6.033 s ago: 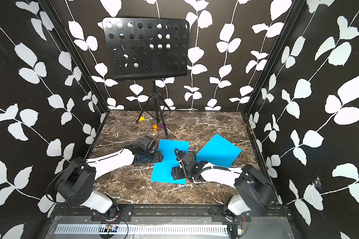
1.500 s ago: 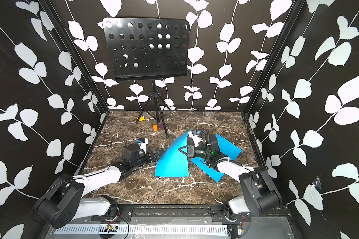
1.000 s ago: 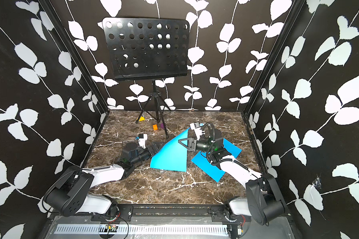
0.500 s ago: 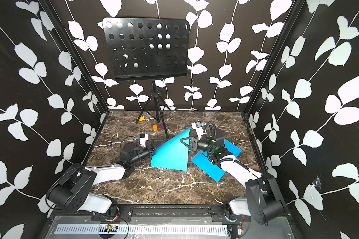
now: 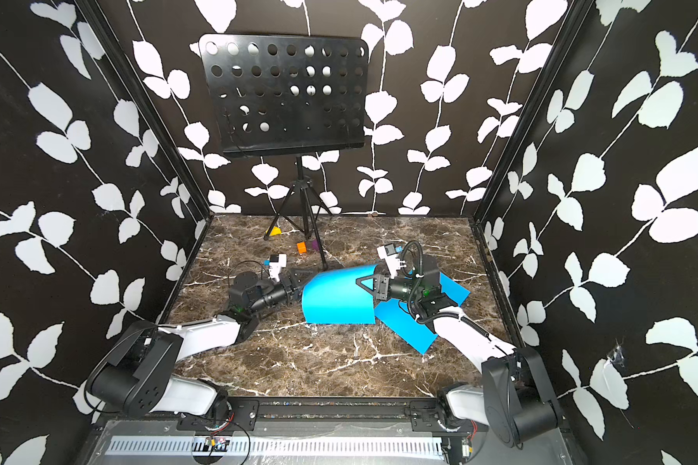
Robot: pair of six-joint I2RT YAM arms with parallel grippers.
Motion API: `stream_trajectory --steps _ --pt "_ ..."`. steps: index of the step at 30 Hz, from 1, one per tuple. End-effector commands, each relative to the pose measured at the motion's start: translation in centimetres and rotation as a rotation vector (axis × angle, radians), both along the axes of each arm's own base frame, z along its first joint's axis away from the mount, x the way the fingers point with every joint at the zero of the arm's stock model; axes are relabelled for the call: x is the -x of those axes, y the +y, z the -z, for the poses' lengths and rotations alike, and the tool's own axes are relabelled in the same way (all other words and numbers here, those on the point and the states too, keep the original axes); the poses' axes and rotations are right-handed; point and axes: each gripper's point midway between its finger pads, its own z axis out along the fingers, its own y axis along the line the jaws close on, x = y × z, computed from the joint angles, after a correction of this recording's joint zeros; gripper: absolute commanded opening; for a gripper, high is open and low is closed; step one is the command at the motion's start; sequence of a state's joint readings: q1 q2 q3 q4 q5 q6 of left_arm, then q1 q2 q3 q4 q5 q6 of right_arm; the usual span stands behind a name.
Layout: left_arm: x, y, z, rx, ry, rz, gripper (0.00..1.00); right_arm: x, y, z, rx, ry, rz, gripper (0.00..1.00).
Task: Fold the rectangular paper in half along the long edge
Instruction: Pick up the paper from the center of the board.
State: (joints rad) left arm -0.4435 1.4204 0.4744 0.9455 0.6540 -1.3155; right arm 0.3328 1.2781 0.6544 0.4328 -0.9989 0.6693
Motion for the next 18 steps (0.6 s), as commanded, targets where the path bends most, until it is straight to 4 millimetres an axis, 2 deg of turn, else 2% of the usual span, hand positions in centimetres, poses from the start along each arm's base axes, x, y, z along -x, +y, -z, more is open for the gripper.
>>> stream_trajectory --steps 1,6,11,18 --pt "0.7 -0.2 -1.6 -0.002 -0.070 0.034 0.70 -0.2 0.0 -0.4 -0.006 -0.029 -0.007 0.00" --pt "1.0 0.2 -0.9 -0.047 -0.082 0.025 0.65 -1.1 -0.4 0.2 -0.005 0.006 0.024 0.00" --pt "1.2 0.2 -0.9 -0.081 -0.118 0.036 0.45 -1.3 -0.5 0.7 -0.007 0.045 0.032 0.00" --pt "1.5 0.2 -0.3 -0.122 -0.131 0.054 0.29 -1.2 -0.5 0.9 -0.007 0.068 0.039 0.00"
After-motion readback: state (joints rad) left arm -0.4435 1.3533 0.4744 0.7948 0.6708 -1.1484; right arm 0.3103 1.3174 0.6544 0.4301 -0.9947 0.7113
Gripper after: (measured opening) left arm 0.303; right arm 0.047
